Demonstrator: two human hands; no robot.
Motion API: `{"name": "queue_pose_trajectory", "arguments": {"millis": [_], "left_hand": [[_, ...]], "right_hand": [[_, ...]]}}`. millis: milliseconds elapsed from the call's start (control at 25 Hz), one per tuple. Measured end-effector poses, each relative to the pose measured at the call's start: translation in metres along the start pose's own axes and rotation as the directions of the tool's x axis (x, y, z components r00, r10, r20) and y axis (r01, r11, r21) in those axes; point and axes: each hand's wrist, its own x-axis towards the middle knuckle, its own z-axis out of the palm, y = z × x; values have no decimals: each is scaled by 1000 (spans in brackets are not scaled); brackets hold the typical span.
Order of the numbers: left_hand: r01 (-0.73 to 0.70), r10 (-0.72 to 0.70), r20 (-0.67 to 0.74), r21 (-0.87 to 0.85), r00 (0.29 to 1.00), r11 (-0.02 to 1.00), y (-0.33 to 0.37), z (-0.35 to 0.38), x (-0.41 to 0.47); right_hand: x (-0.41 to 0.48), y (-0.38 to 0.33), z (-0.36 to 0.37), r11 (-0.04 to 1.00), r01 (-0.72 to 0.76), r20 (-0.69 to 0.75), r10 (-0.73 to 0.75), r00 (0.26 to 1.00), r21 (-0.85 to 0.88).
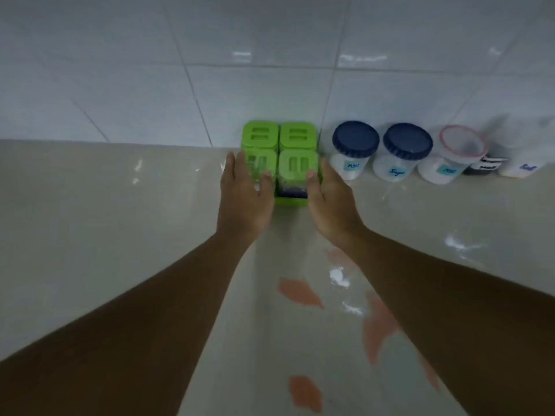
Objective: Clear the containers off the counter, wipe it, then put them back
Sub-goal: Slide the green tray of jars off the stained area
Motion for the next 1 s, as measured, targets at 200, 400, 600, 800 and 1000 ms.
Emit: {"name": "queue_pose_trajectory", "arguments": {"millis": [200,400,600,800,1000], "left_hand": [[7,-24,-136,-127,990,992,-10,18,19],[57,-113,-177,-297,978,953,-17,22,25],[14,-92,-206,-352,974,936,-26,19,28],[-98,14,-211,-395,977,913,-40,18,11],[-149,32,-280,-407,959,901,-38,-2,-27]], "right_hand": [[26,0,26,997,-77,-208,72,975,-13],[40,4,36,971,-226,-224,239,945,80],[39,4,34,963,-226,-235,255,938,143],[23,-3,32,984,-122,-350,160,923,129],[-14,-21,32,961,-103,-357,194,914,258]]}}
